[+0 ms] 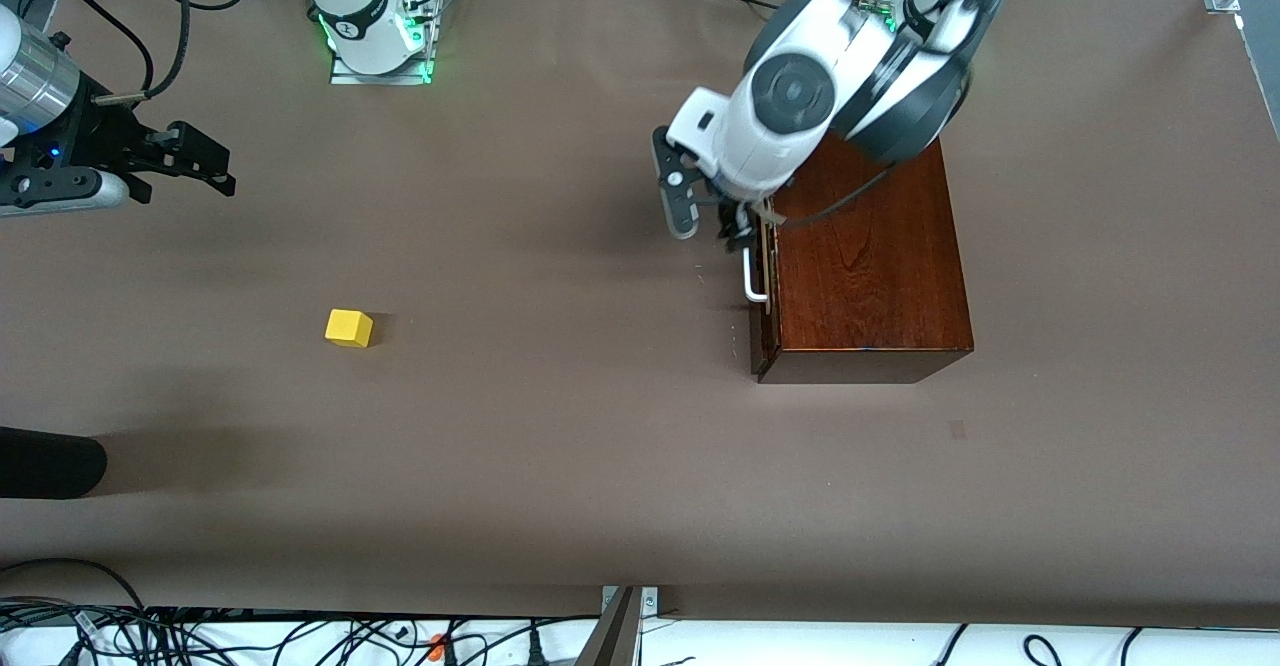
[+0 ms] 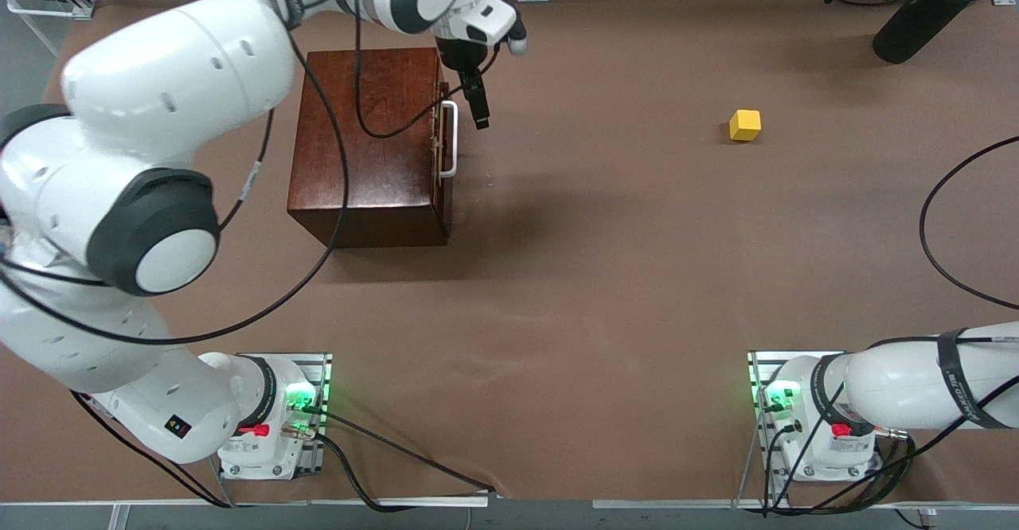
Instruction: Open drawer, take yellow block, close drawer
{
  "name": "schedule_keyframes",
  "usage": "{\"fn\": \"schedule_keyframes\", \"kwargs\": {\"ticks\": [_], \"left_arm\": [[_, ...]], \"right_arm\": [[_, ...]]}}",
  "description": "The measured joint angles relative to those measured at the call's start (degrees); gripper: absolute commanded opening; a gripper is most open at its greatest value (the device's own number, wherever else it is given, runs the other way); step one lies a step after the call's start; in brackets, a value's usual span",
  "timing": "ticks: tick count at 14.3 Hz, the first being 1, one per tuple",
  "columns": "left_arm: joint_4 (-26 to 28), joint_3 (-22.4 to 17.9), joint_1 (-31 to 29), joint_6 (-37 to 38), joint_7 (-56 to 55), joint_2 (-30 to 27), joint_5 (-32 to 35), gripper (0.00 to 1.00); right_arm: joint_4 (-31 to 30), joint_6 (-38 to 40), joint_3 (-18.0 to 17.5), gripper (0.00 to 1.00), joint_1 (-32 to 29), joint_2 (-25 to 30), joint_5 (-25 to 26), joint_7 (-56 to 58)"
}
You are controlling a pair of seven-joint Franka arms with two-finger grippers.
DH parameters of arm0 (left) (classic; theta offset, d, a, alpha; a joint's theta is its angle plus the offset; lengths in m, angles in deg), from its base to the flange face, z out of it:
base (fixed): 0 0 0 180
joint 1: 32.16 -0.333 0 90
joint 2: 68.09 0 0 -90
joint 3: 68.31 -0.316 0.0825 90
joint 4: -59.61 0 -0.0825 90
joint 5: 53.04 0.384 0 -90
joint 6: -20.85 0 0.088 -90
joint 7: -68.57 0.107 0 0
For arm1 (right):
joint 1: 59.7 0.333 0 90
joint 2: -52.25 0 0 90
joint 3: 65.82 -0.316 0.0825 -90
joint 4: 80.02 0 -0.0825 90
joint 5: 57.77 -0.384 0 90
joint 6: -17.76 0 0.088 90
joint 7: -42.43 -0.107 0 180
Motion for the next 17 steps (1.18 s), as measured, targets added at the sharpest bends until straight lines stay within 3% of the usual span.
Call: {"fn": "schedule_keyframes", "kwargs": {"ticks": [2, 5, 7, 11, 13, 17], "left_arm": [[-0.07, -0.17, -1.68, 4.38, -9.30, -2.72, 0.93, 1.00], [-0.11, -0.54, -6.21, 8.09, -16.56, -3.98, 10.01, 1.00], [-0.51, -0.78, -10.37, 9.12, -19.34, -4.38, 12.38, 1.00], [-5.34, -1.13, -21.20, 9.45, -24.62, -5.68, 12.72, 1.00], [-6.86, -1.20, -23.88, 9.57, -30.65, -7.23, 12.72, 1.00], [-5.00, -1.15, -28.03, 7.32, -38.10, -12.76, 12.62, 1.00]], "right_arm": [[0.06, 0.08, -0.05, 1.00, 0.00, -0.02, 0.00, 0.00], [0.98, 0.08, -0.06, 1.00, -0.04, -0.23, 0.04, 0.01], [2.22, 0.75, -0.06, 1.00, -0.07, -0.37, 0.49, 0.03], [3.39, 1.80, -0.16, 1.00, -0.09, -0.47, 1.29, 0.04], [3.42, 1.80, -0.17, 1.00, -0.13, -0.91, 1.43, 0.04], [3.65, 1.51, 0.21, 1.00, -0.73, -1.51, 1.47, 0.03]]}}
